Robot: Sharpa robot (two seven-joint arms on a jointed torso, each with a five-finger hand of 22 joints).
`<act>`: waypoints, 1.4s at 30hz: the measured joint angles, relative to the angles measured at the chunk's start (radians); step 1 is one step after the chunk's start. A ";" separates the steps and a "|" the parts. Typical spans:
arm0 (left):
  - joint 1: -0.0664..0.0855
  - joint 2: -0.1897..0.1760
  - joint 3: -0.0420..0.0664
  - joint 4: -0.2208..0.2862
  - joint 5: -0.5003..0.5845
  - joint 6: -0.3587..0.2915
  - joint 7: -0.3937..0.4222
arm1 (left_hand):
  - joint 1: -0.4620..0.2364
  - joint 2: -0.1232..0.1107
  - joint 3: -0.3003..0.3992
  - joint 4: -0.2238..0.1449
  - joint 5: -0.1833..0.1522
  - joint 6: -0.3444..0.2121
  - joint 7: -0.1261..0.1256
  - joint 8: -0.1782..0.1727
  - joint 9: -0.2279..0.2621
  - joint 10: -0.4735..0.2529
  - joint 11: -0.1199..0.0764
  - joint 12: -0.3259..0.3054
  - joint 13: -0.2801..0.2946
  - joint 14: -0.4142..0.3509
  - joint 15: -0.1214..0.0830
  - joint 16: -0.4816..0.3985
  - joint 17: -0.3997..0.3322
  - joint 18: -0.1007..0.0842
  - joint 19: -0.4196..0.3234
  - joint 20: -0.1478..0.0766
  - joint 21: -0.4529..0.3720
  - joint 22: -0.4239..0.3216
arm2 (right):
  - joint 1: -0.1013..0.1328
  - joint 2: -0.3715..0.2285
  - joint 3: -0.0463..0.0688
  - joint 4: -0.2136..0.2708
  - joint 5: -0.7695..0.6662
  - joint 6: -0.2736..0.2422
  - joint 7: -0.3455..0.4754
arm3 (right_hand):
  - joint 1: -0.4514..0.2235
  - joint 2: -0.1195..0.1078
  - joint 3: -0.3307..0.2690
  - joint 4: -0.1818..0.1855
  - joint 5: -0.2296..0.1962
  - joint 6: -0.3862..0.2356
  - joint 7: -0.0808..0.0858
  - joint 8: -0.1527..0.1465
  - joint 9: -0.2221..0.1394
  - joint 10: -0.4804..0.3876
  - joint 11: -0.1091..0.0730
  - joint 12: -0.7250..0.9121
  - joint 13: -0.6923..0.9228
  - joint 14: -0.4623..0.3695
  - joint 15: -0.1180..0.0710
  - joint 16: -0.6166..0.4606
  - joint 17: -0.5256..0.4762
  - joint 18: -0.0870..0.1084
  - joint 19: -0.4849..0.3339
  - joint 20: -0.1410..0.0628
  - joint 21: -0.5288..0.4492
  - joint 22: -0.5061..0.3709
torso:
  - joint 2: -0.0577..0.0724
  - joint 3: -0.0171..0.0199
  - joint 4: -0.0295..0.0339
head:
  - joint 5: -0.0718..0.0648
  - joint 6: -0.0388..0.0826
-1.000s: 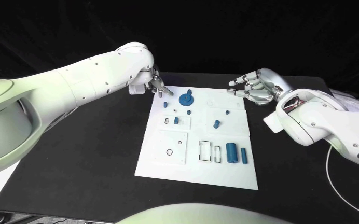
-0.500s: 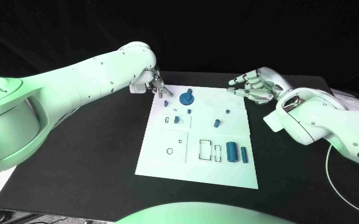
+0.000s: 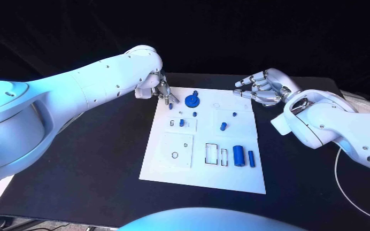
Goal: Assemble the parts on the task board
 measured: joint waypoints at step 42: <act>-0.016 0.019 -0.007 -0.026 0.005 -0.001 0.009 | 0.178 0.099 0.065 -0.087 0.000 0.016 0.001 -0.029 -0.041 -0.008 0.000 0.000 -0.012 0.000 0.000 0.000 0.000 0.000 0.000 0.000 0.004 0.001 | 0.000 0.002 0.000 0.000 0.000 0.001 0.000 | 0.000 0.000 0.000 0.000 0.000 0.000 0.000 0.000 0.000 0.000 0.000 0.000 0.000 0.000 0.000 -0.006 0.001 0.000 0.000 0.000 0.000 0.000 | 0.000 0.0004 0.0013 | -0.003 -0.007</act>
